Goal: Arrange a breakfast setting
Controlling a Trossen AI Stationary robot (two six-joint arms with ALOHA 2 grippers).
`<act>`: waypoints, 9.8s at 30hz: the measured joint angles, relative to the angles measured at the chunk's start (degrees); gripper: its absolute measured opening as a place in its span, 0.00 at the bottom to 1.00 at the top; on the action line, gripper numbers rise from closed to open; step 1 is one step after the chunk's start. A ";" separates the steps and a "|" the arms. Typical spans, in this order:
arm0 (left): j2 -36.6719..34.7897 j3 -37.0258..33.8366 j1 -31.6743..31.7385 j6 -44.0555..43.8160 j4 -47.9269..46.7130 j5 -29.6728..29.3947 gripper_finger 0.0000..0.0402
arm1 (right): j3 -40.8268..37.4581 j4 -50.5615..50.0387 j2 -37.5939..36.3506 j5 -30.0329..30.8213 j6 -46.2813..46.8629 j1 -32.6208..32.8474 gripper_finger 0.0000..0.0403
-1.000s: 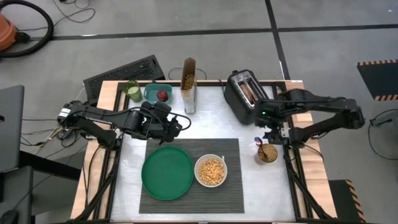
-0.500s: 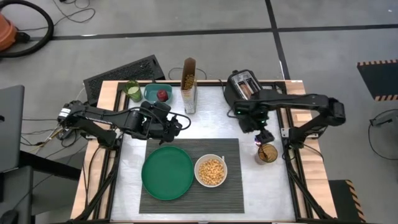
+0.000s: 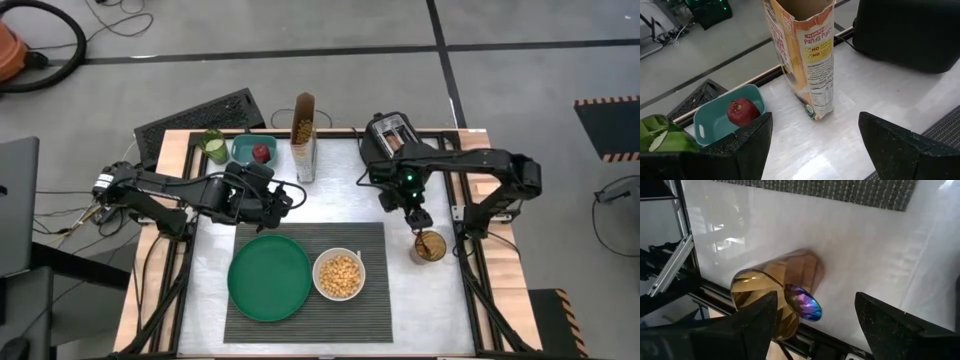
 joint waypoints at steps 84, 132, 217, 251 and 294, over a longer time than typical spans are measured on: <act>0.00 0.00 1.70 -0.75 -1.16 -1.19 0.70 | 0.01 -0.26 -0.55 -5.01 -7.48 1.13 0.49; 0.00 0.00 1.72 -1.02 -1.20 -1.21 0.70 | 3.45 0.48 3.40 3.27 -18.12 8.64 0.49; 0.00 -4.35 1.73 24.66 -1.14 -3.11 0.70 | 10.78 -0.31 9.20 25.15 90.15 34.95 0.64; 0.00 -4.35 1.90 23.75 -0.70 -0.57 0.70 | 10.80 -1.94 11.65 27.59 99.67 33.60 0.59; 0.00 -4.39 1.90 23.44 -0.70 -0.55 0.70 | 10.86 -2.61 7.67 20.79 99.69 29.82 0.18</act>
